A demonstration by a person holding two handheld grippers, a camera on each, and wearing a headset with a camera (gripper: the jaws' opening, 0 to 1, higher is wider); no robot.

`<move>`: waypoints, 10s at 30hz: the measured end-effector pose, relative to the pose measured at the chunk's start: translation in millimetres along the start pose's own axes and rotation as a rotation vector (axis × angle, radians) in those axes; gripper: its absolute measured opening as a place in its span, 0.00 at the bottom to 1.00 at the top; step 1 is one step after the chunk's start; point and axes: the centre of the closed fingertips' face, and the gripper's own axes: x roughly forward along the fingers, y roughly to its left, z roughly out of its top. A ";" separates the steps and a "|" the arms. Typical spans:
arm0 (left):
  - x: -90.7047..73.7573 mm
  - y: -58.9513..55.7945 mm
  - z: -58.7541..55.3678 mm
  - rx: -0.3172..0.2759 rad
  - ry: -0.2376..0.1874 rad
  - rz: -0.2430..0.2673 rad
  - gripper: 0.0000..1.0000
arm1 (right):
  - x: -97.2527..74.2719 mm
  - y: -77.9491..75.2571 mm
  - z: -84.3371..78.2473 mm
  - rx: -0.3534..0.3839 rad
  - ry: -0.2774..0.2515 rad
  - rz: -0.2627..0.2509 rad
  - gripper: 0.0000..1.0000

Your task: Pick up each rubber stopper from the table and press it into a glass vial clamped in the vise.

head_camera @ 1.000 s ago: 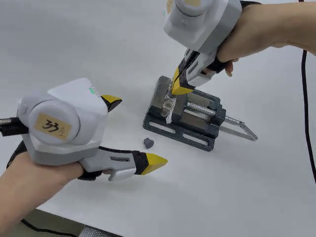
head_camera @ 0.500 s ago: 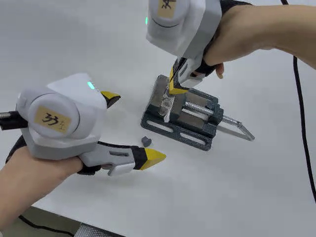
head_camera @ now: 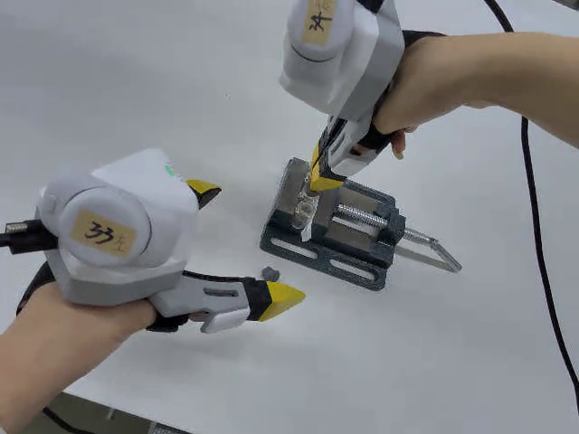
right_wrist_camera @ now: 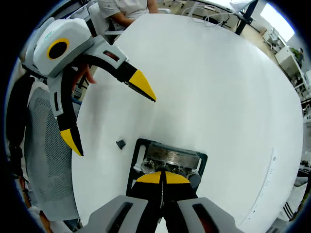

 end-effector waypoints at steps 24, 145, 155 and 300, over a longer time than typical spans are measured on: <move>-9.9 4.4 4.6 0.034 0.013 0.013 0.86 | -2.5 1.1 2.9 -0.017 -0.143 -0.073 0.00; -70.0 -7.9 -24.2 0.077 0.050 0.103 0.79 | 58.7 80.8 21.8 -0.077 -0.303 -0.088 0.00; -68.7 -8.4 -25.4 0.075 0.058 0.098 0.79 | 58.2 80.3 22.0 -0.090 -0.284 -0.087 0.00; -49.9 -83.2 34.3 0.247 -0.064 -0.225 0.03 | -54.1 141.4 37.4 -0.326 -0.399 -0.133 0.08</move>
